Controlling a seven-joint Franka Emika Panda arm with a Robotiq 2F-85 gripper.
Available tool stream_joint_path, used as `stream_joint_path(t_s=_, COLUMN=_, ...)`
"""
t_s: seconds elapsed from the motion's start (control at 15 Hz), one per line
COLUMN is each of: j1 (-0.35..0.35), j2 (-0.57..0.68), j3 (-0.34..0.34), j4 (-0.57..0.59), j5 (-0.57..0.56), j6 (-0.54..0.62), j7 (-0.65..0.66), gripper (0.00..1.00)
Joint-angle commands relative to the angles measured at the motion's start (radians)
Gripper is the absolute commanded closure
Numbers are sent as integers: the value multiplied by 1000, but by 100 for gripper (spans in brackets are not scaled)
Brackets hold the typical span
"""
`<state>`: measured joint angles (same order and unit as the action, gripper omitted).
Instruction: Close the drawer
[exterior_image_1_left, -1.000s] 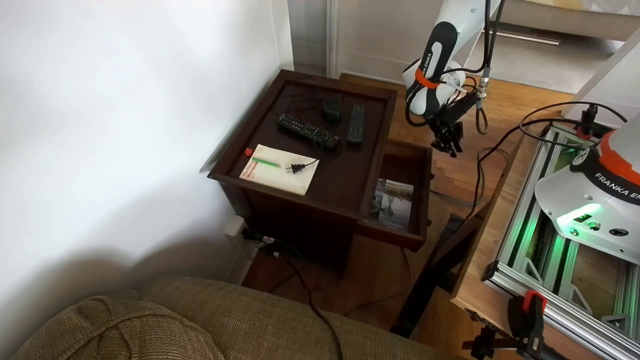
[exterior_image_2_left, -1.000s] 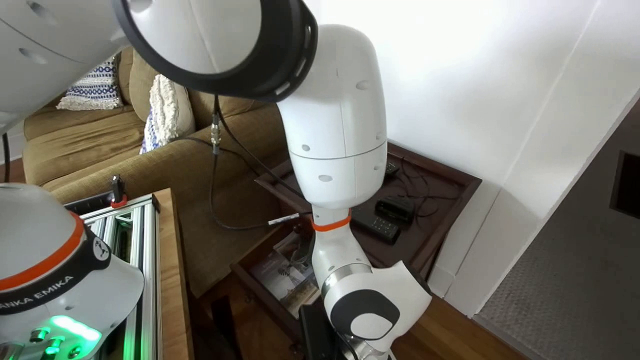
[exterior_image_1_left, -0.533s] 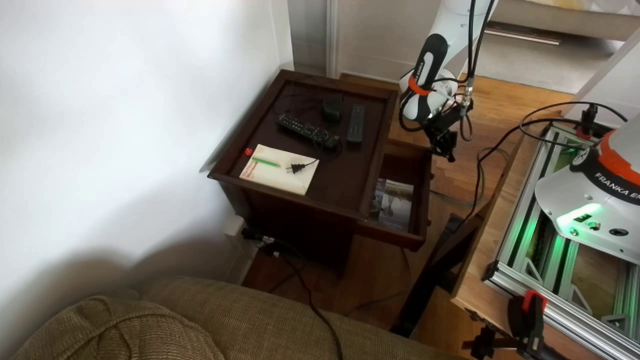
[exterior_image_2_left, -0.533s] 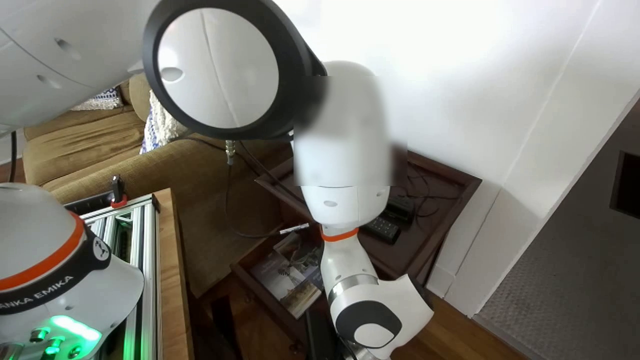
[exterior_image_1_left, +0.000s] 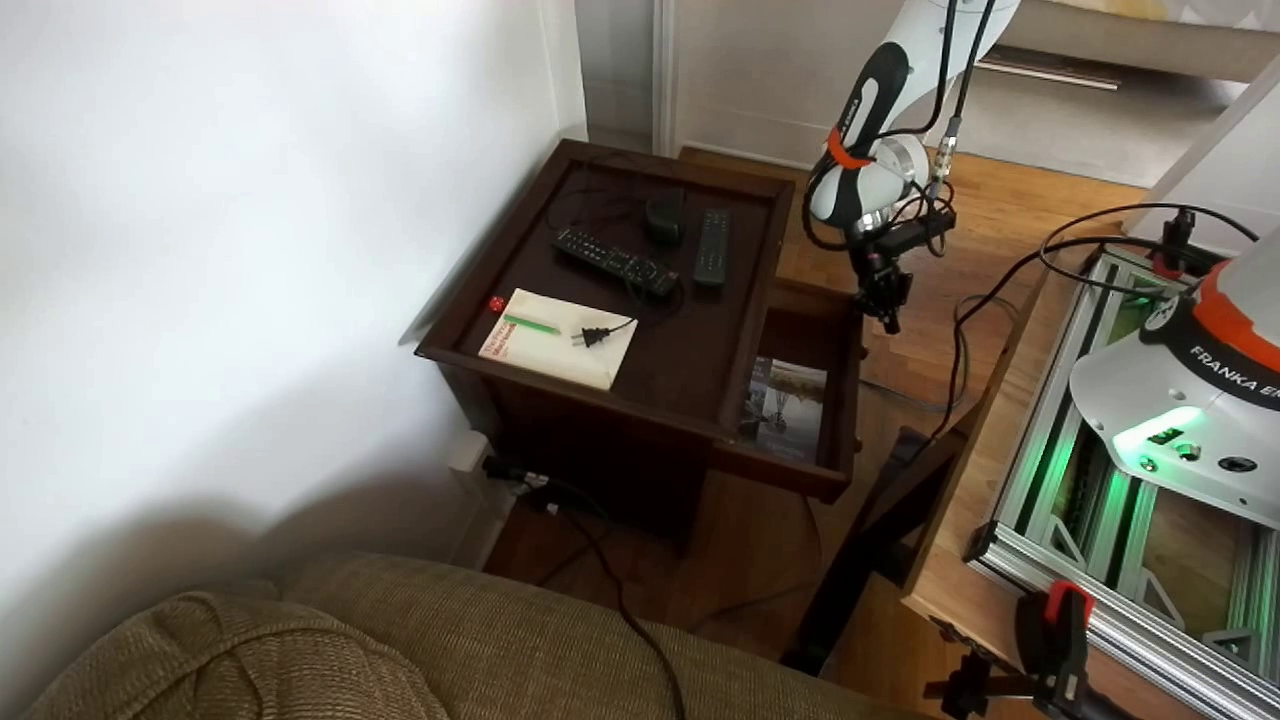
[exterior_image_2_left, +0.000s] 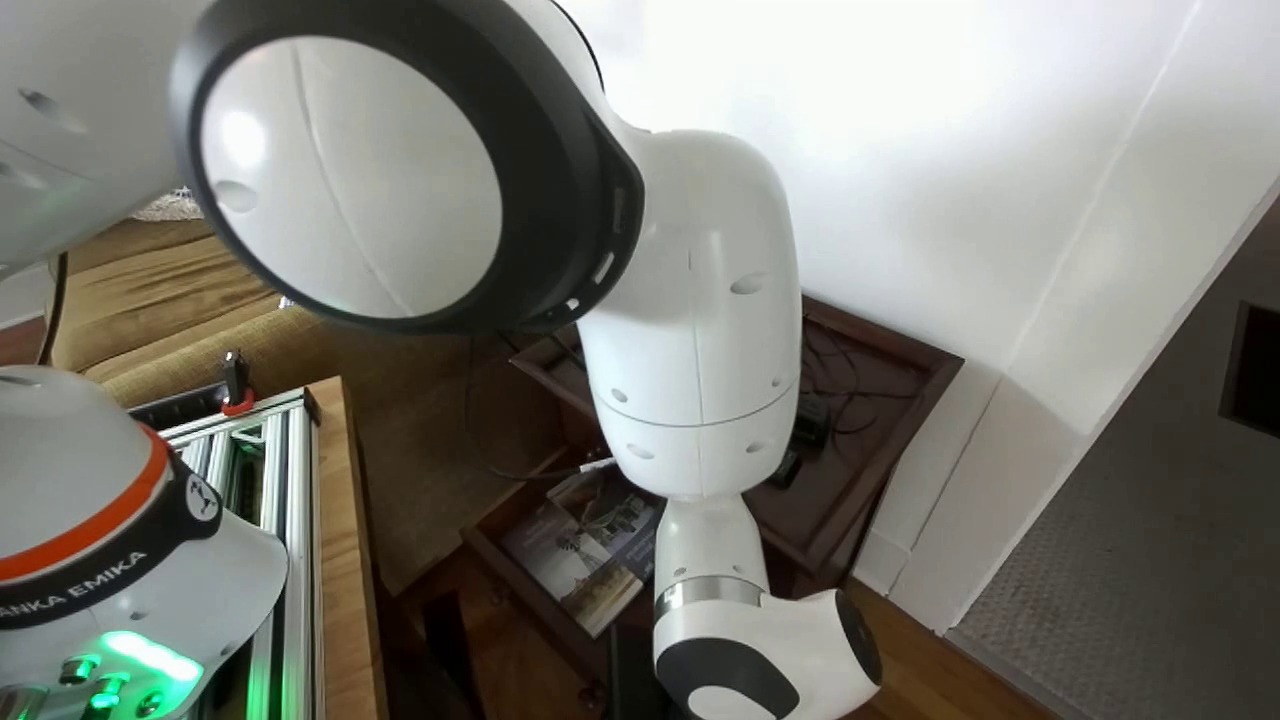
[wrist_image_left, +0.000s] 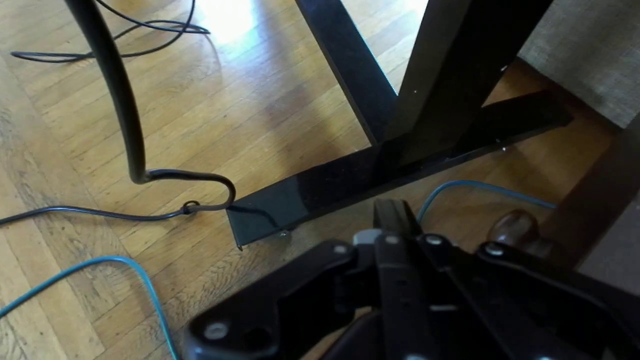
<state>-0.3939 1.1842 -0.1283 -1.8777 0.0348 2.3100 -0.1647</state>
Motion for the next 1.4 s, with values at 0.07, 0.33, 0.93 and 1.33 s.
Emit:
stream_joint_path(t_s=0.07, j1=-21, j2=-44, j3=50, j4=-86, j5=54, j6=230, j7=-30, gripper=100)
stream_joint_path(t_s=0.33, j1=-42, j2=-85, j3=80, j4=-186, j5=59, j6=401, j7=-49, gripper=100)
stream_joint_path(t_s=0.93, j1=-33, j2=-140, j3=61, j4=-307, j5=8, j6=551, j7=-41, gripper=99)
stream_joint_path(t_s=1.33, j1=-99, j2=-116, j3=130, j4=-314, j5=0, j6=610, j7=-108, gripper=100)
